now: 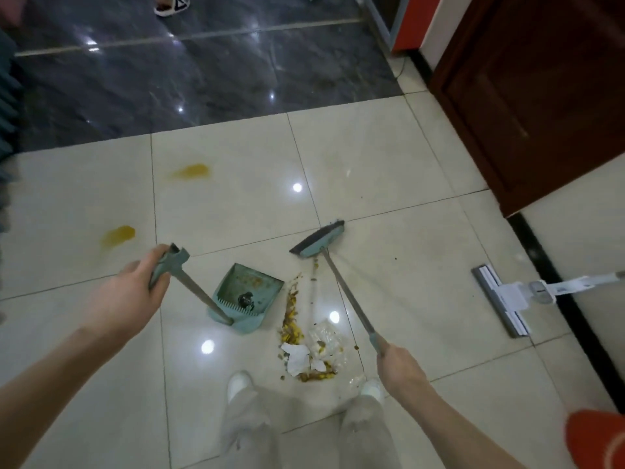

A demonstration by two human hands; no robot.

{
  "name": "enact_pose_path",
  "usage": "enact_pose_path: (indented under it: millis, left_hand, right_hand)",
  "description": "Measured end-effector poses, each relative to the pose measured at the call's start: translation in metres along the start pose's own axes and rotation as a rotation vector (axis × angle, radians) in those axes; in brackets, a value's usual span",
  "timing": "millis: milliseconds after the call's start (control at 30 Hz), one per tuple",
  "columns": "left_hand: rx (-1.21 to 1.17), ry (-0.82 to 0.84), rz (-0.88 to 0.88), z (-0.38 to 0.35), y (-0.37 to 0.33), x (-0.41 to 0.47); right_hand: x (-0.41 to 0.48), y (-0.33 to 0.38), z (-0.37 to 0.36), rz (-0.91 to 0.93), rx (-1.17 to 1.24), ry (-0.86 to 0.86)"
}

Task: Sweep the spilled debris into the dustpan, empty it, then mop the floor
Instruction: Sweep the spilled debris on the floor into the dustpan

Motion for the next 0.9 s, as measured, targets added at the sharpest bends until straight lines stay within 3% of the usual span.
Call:
enact_pose_path:
  millis: [167,367,633,900]
  left_hand:
    - [-0.019,-0.008,-0.172,0.002,0.025,0.038]
    - [0.047,-0.006,-0.263,0.016,0.029,0.072]
    - [0.105,-0.05,-0.276,0.032,0.005,0.086]
    - [0.068,-0.093,-0.347,0.045,-0.029,0.152]
  right_hand:
    - [-0.082,-0.013,-0.051,-0.07,0.087,0.066]
    - [-0.115,0.005,-0.061,-0.119,0.185,-0.008]
    - [-0.085,0.022,-0.017,-0.008,0.288,-0.179]
    - [-0.01,0.071,0.059,0.017,0.315,-0.239]
Point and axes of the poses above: each hand's wrist, its own x-axis towards the middle knuckle, its own z-axis out of the back of the hand, y = z × x, the point moved 2 cm from there along x, towards the middle knuckle, and after that the axes turned 12 degrees about x, right-handed, at the moved point
